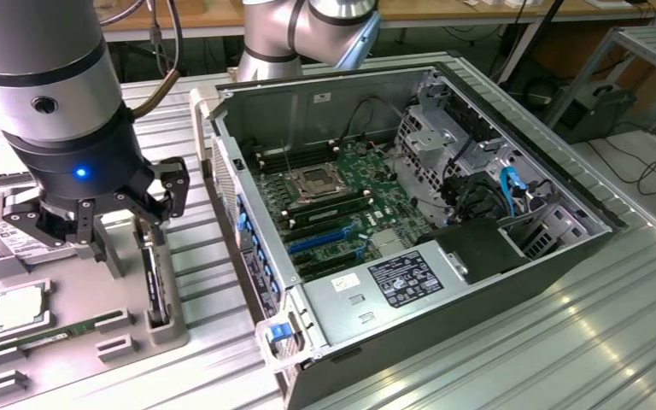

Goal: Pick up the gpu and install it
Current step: 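Pick up the gpu and move the gpu toward the slot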

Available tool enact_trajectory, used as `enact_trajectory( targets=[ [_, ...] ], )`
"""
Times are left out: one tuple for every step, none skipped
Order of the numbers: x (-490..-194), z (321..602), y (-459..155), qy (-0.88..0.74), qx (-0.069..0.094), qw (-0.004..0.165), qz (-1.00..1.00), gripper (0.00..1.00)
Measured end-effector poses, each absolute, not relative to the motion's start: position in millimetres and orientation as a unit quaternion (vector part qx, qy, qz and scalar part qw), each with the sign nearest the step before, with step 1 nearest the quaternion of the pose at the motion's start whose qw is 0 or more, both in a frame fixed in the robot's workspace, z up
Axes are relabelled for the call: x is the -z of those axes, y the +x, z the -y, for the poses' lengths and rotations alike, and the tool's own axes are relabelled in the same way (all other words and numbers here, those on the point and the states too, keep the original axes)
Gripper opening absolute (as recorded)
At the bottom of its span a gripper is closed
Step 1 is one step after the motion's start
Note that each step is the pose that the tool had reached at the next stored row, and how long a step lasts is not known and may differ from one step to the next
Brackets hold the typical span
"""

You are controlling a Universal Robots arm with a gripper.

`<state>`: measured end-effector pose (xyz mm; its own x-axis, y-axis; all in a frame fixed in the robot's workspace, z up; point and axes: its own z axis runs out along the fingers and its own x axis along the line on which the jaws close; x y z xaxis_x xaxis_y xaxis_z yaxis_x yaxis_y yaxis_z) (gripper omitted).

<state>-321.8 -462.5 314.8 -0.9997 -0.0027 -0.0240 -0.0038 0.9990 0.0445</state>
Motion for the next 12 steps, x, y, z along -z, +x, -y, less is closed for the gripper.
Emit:
enact_trajectory(
  targets=[
    [-314.5,462.7,-321.7,-0.002,-0.022,0.012,-1.000,0.60],
    [-314.2,462.9,-321.7,-0.002,-0.022,0.012,-1.000,0.60],
    [-313.9,463.1,-321.7,-0.002,-0.023,0.012,-1.000,0.60],
    [-313.6,463.3,-321.7,-0.002,-0.023,0.012,-1.000,0.60],
    [-313.4,463.4,-321.8,-0.002,-0.023,0.012,-1.000,0.60],
    [-313.2,463.5,-321.8,-0.002,-0.023,0.012,-1.000,0.60],
    [-312.6,463.6,-321.8,-0.002,-0.023,0.012,-1.000,0.60],
    [-312.2,463.7,-321.8,-0.002,-0.023,0.012,-1.000,0.60],
    [-311.7,463.8,-321.8,-0.002,-0.023,0.012,-1.000,0.60],
    [-311.1,463.9,-321.8,-0.002,-0.023,0.012,-1.000,0.60],
    [-310.7,464.0,-321.8,-0.002,-0.023,0.012,-1.000,0.60],
    [-310.3,464.0,-321.7,-0.002,-0.023,0.012,-1.000,0.60]
  ],
)
